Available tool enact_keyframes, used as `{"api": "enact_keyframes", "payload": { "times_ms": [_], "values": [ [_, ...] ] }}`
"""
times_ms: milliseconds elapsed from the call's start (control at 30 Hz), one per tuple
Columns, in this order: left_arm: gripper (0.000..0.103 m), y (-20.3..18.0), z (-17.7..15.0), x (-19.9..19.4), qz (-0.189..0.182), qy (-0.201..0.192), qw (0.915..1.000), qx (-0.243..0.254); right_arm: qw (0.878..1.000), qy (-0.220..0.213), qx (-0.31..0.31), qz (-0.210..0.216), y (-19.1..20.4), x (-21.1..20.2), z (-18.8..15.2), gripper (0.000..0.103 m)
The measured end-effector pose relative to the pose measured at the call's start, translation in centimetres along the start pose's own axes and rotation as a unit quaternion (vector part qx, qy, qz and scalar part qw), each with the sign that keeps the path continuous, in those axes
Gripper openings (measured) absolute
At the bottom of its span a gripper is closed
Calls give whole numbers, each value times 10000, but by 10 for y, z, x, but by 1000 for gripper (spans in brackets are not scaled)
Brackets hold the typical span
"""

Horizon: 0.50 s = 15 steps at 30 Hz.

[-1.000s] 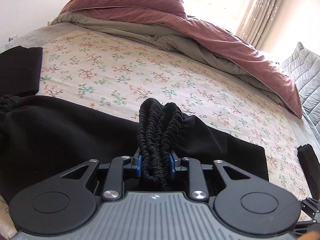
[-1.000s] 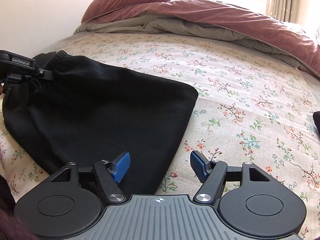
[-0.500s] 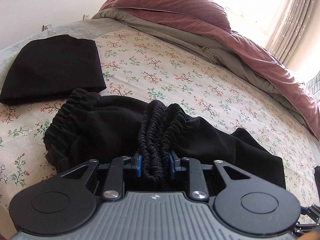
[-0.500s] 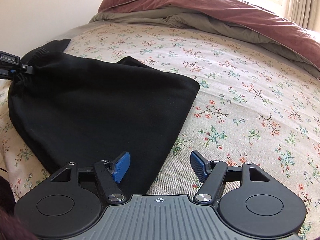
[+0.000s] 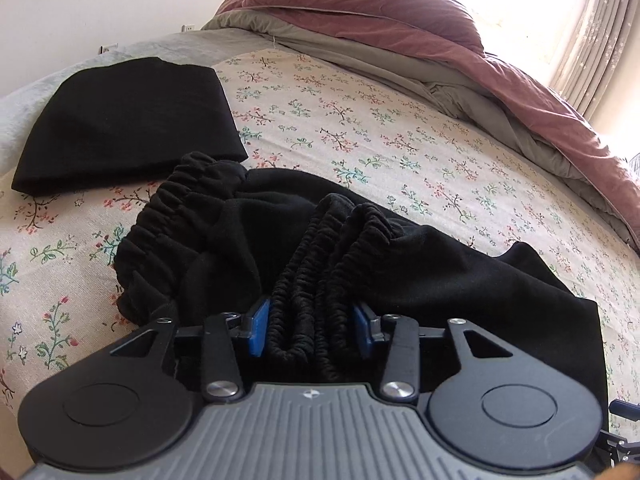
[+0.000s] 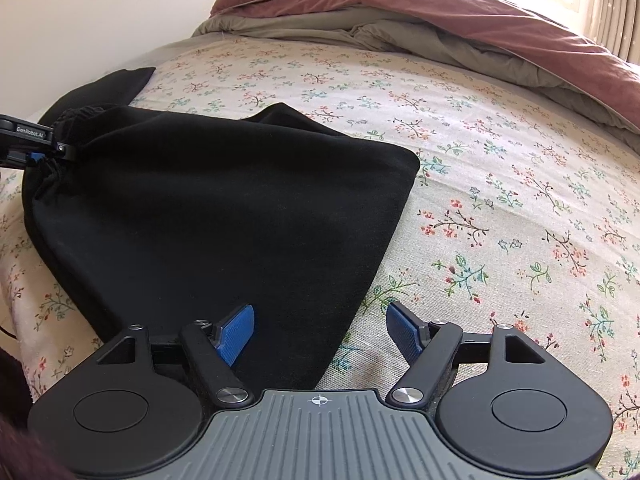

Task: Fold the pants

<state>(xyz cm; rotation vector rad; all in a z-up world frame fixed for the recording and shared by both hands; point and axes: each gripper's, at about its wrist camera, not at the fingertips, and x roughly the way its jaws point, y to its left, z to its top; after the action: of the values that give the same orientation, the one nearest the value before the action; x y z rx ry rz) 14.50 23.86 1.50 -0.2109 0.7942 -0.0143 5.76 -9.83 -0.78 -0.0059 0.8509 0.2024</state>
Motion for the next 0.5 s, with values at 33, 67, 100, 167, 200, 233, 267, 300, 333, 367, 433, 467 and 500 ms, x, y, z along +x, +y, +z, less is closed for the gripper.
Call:
{"api": "enact_keyframes", "payload": {
  "times_ms": [33, 67, 100, 167, 200, 233, 267, 300, 333, 367, 433, 467, 500],
  "values": [
    [63, -1, -1, -5, -10, -96, 9999, 78, 10000, 0, 9, 1, -1, -1, 0, 76],
    [65, -4, -3, -12, 2, -209, 9996, 179, 10000, 1, 22, 6, -2, -2, -1, 76],
    [69, -7, -5, -19, 38, -348, 9990, 274, 10000, 5, 36, 14, -3, -2, 1, 76],
    [74, -12, -8, -33, 112, -622, 9968, 480, 10000, 11, 54, 14, -4, -3, 1, 76],
    [75, -15, -10, -40, 117, -740, 9956, 562, 10000, 21, 62, 11, -5, -2, 1, 76],
    [76, -17, -12, -46, 101, -832, 9946, 616, 10000, 30, 77, 15, -5, -2, 2, 76],
    [77, -19, -15, -52, 50, -901, 9938, 654, 9999, 42, 95, 26, -6, -1, 2, 76],
    [78, -21, -18, -56, -43, -927, 9934, 681, 9999, 58, 114, 47, -7, -2, 2, 76],
    [78, -24, -20, -58, -156, -926, 9930, 719, 9999, 73, 138, 74, -8, -2, 1, 76],
    [78, -28, -22, -59, -295, -895, 9924, 788, 9998, 90, 166, 106, -9, -3, 1, 76],
    [78, -39, -26, -54, -521, -796, 9905, 994, 9989, 156, 347, 264, -13, -4, 0, 76],
    [78, -45, -29, -51, -601, -737, 9893, 1106, 9982, 191, 451, 346, -16, -5, 0, 76],
    [78, -53, -34, -47, -689, -657, 9878, 1233, 9974, 220, 547, 411, -18, -5, -1, 76]
  ]
}}
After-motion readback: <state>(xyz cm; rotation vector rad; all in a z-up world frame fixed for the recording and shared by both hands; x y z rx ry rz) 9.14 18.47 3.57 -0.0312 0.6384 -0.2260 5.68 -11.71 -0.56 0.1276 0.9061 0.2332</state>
